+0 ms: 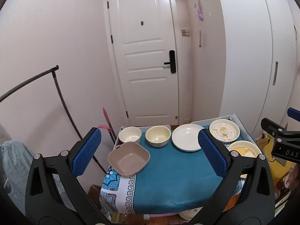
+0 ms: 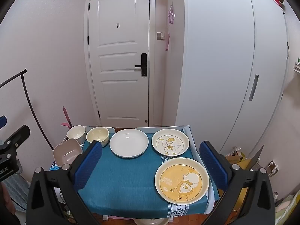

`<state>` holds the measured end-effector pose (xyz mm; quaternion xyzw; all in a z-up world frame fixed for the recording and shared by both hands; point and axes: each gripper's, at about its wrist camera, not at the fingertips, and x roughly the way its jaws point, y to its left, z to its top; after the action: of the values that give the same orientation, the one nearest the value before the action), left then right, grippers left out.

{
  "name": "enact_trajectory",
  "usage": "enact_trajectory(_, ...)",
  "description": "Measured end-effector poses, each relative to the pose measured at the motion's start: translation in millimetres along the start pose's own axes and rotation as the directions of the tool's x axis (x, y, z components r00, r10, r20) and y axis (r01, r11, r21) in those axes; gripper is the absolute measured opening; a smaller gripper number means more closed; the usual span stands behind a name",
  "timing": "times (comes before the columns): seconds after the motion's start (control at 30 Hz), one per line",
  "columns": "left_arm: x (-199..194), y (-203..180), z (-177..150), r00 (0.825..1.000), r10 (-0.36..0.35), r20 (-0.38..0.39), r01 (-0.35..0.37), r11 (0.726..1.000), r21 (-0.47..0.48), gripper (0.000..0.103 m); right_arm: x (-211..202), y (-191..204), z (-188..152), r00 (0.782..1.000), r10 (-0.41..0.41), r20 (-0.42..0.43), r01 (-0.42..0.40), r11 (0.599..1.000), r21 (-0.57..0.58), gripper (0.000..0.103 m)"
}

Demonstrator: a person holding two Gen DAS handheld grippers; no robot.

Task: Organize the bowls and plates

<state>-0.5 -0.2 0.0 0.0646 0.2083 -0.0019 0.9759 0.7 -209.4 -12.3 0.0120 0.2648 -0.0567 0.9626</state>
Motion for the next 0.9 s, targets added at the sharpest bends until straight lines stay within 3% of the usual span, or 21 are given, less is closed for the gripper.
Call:
enact_trajectory(0.17,3.6,4.9,0.4,1.000,-0.025,-0.009,0.025,1.000,-0.018,0.103,0.9,0.4,0.2,1.000,-0.004,0.004,0.004,1.000,-0.006,0.103)
enact_trajectory(0.9,17.2,8.4,2.8,1.000,-0.011,-0.024,0.011,1.000,-0.015,0.103,6.6,3.3,1.7,1.000,-0.004,-0.016,0.004,1.000,-0.006,0.103)
